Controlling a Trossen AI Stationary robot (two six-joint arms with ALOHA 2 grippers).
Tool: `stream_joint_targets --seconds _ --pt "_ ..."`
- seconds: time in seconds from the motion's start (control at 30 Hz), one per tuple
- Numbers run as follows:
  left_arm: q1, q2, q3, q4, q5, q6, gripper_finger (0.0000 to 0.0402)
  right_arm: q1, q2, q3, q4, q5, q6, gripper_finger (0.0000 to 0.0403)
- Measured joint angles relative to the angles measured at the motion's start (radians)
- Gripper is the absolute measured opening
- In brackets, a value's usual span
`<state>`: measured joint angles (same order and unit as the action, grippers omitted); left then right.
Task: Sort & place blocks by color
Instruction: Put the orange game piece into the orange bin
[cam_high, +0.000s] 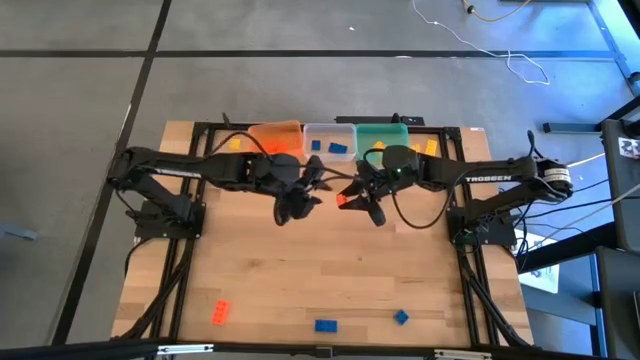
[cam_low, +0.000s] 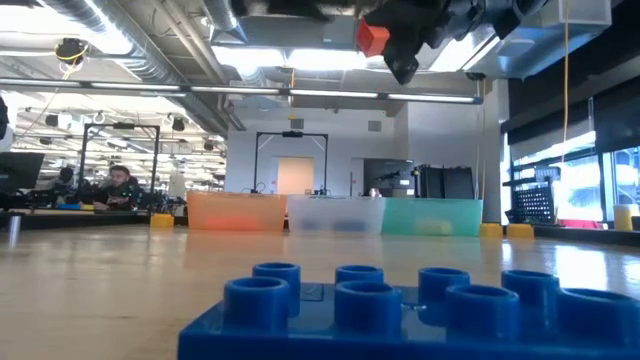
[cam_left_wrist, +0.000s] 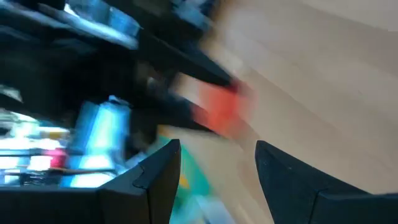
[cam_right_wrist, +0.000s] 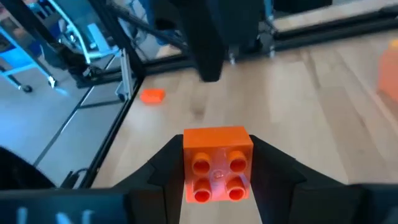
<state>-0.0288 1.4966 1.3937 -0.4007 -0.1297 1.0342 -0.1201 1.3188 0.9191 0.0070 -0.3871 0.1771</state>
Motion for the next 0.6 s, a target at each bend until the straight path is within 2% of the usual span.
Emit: stream_joint_targets --seconds 0.13,0.6 --pt "0.003 0.025 0.002 0.033 0.072 0.029 0.0198 0.02 0.02 0.0 0.01 0.0 -0.003 0.0141" --pt "0.003 0.068 0.001 0.055 0.152 0.05 0.0191 0.039 0.059 0.0 0.032 0.0 0.0 0.0141"
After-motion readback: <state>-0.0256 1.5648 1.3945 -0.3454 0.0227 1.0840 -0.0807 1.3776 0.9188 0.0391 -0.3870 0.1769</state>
